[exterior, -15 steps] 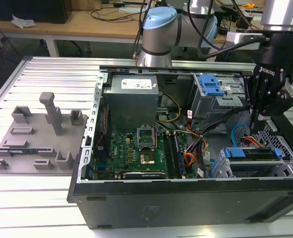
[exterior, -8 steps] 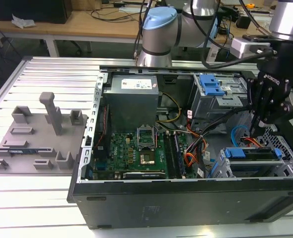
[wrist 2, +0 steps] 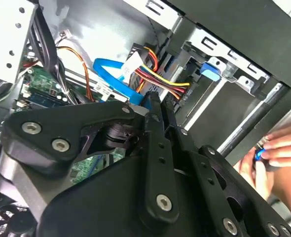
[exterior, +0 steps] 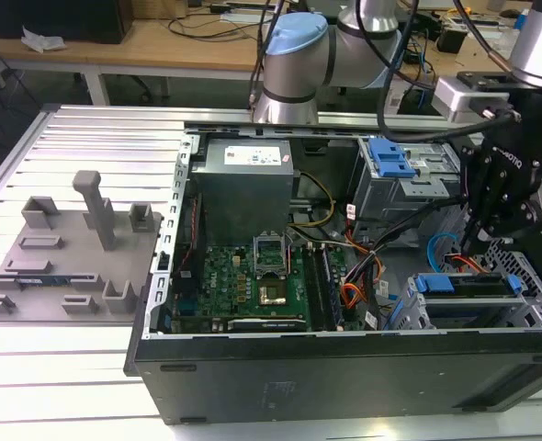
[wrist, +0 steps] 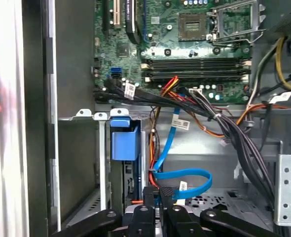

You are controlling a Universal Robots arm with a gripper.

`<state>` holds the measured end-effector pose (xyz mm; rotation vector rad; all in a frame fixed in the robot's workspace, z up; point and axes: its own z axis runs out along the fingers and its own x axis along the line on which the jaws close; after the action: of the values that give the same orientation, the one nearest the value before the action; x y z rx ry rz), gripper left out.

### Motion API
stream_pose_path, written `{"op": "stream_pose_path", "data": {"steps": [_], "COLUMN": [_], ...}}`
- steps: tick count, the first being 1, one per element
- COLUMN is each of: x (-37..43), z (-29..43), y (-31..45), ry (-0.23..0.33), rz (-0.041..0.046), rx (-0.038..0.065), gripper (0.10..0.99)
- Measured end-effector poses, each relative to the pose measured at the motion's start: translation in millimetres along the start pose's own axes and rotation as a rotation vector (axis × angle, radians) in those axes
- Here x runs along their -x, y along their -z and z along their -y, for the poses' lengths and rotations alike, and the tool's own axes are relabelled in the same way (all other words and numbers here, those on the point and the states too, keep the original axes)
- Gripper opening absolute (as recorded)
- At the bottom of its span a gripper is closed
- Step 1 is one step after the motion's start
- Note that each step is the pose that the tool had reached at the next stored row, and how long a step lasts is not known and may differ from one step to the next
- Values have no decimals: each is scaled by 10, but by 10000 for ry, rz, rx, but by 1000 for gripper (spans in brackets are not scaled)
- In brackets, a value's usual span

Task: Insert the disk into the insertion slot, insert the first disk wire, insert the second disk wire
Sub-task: 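Insert the second disk wire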

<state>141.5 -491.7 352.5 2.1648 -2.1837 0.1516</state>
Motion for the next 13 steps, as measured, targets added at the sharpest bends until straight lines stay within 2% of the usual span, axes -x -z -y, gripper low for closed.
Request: {"op": "stream_pose_path", "data": {"steps": [1,3,5,6,8,13], "x": [-48,-133,-218,-245,-255,-256], "z": [0,-5,-26,-37,-40,-18], "y": [-6,-15,-25,-28,-29,-31], "ry": [-4,-9,-13,-15,-16,-147], "rz": [192,334,542,614,663,660], "rx": [2,4,6,6,6,21], "gripper": [161,161,161,161,161,161]}}
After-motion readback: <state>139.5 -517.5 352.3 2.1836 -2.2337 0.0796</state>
